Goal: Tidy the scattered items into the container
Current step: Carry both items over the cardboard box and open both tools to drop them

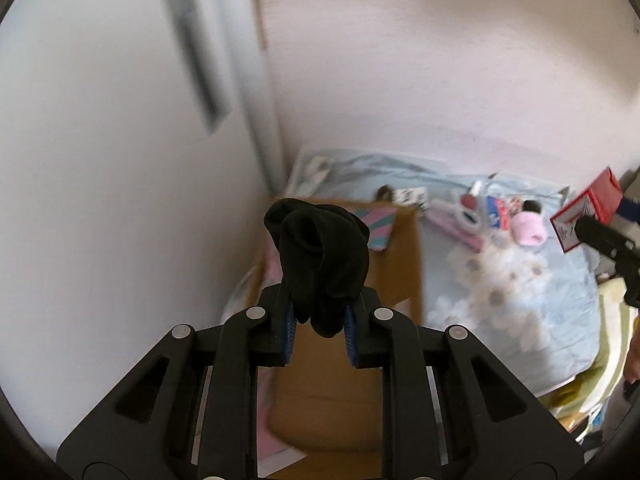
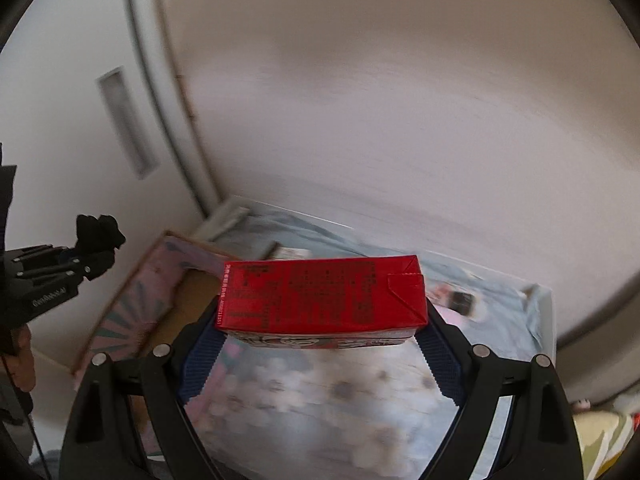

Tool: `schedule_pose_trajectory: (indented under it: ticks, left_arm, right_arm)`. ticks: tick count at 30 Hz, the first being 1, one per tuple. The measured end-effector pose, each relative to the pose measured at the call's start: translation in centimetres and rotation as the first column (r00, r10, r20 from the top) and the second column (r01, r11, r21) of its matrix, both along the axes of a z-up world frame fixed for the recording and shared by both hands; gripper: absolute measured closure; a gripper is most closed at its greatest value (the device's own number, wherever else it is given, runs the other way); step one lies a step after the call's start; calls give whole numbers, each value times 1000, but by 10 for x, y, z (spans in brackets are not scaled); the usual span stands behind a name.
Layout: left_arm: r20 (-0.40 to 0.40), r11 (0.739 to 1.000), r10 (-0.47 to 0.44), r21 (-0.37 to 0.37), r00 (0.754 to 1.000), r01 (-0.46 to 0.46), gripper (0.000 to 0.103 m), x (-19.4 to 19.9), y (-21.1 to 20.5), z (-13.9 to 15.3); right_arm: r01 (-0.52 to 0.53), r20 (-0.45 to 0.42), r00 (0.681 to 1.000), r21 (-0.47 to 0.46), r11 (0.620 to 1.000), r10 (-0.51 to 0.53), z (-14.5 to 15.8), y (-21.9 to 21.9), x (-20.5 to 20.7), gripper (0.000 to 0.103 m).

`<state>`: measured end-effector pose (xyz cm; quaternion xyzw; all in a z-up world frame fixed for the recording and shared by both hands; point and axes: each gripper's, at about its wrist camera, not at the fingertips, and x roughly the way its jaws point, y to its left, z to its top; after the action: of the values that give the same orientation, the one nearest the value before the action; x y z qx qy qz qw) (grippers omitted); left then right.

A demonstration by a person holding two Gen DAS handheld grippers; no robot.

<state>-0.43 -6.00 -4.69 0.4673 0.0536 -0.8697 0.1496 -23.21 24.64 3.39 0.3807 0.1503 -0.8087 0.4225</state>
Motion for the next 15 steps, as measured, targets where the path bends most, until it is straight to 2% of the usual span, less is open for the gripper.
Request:
schedule_pose_trajectory:
  ticks: [4,8,15]
  left_arm:
    - [43,999,-1,45,999,-1,86,27,-11,-26]
    - [103,996,-9,93,995,-1,86,38,-9,-67]
    - [165,992,0,123,986,-21,86,53,-19,-108]
  right_arm:
    - [-104,43,994,-8,995,104,-11,-36,31,15]
    - [-223,97,971,42,974,218,-39,-82,64,15]
    - [-285,83,958,133,949,276,-79,-121,84,15]
